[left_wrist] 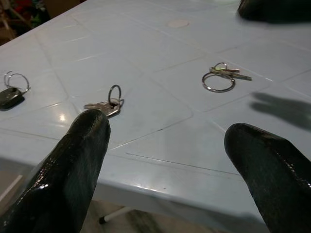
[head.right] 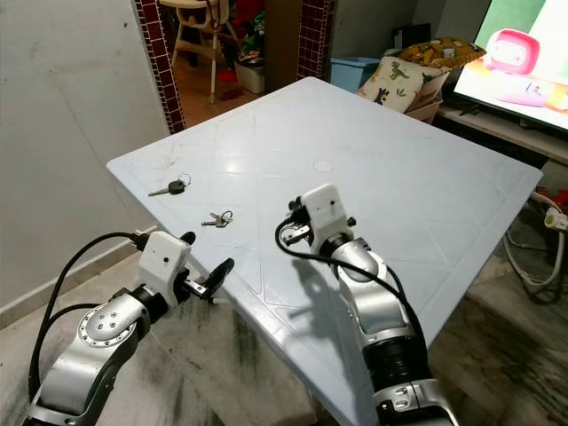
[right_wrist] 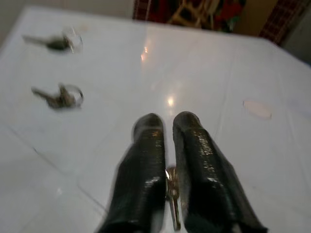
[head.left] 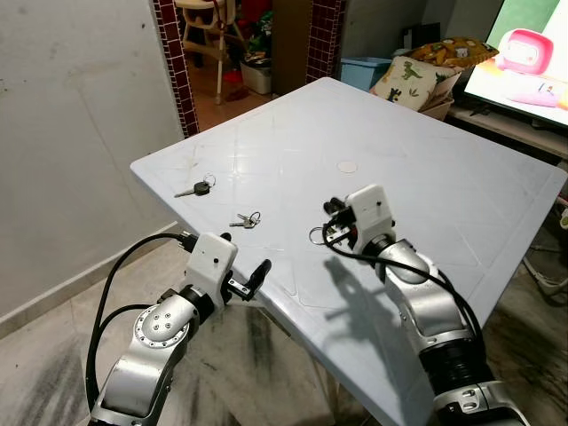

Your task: Hang keys on a hook

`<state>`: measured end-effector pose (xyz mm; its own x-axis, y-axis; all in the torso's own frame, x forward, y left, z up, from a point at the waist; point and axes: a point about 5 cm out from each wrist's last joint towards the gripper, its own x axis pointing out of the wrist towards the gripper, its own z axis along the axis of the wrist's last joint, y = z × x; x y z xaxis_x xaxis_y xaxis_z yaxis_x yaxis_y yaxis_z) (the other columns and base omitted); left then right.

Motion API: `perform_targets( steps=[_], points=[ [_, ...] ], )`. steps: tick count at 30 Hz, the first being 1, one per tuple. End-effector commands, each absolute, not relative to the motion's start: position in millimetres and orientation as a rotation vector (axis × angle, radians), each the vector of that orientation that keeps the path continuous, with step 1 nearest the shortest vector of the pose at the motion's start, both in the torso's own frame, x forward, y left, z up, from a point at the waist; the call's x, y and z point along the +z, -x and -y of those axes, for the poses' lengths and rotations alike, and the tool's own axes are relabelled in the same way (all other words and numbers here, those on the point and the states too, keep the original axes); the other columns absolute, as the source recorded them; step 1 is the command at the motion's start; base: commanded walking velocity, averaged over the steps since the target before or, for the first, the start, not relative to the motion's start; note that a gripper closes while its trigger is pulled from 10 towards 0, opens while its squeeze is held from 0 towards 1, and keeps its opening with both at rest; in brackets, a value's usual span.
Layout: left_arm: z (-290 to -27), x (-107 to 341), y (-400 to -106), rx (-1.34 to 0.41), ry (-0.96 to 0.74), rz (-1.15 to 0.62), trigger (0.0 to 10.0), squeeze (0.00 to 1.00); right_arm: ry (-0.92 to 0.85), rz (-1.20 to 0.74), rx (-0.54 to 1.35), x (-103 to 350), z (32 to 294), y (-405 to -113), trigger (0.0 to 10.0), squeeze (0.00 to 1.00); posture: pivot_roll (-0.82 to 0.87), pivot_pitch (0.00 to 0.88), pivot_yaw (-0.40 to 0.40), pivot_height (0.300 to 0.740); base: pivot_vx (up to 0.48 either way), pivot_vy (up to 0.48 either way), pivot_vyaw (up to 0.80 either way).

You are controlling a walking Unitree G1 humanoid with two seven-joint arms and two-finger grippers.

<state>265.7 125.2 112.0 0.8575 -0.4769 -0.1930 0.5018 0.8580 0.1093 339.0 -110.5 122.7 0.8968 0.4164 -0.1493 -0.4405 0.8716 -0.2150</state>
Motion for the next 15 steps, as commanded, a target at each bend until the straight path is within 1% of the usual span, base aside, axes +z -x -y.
perform_targets(
  steps=[1,6,14,15],
  points=[
    [-126.3,112.8,-266.0,-0.518,-0.156,-0.162,10.0,0.0,0.269,-0.113,0.444,122.0,107.1,-342.5,10.0,1.0,0.03,0.0,-0.004,0.74,0.0,0.0,0.0],
    [-124.5,113.1,-256.5,-0.576,-0.152,-0.181,10.0,0.0,0.327,-0.205,0.388,110.8,113.7,-355.7,10.0,1.0,0.06,0.0,0.005,0.74,0.0,0.0,0.0],
    [-126.1,113.1,-249.1,-0.59,-0.152,-0.194,10.0,0.0,0.364,-0.234,0.375,110.0,112.9,-368.0,10.0,1.0,0.09,0.012,0.006,0.74,0.0,0.0,0.0],
    [-125.6,113.6,-247.3,-0.596,-0.15,-0.198,10.0,0.0,0.36,-0.243,0.382,110.1,112.6,-370.5,10.0,0.95,0.09,0.017,0.006,0.74,0.0,0.0,0.0]
  ],
)
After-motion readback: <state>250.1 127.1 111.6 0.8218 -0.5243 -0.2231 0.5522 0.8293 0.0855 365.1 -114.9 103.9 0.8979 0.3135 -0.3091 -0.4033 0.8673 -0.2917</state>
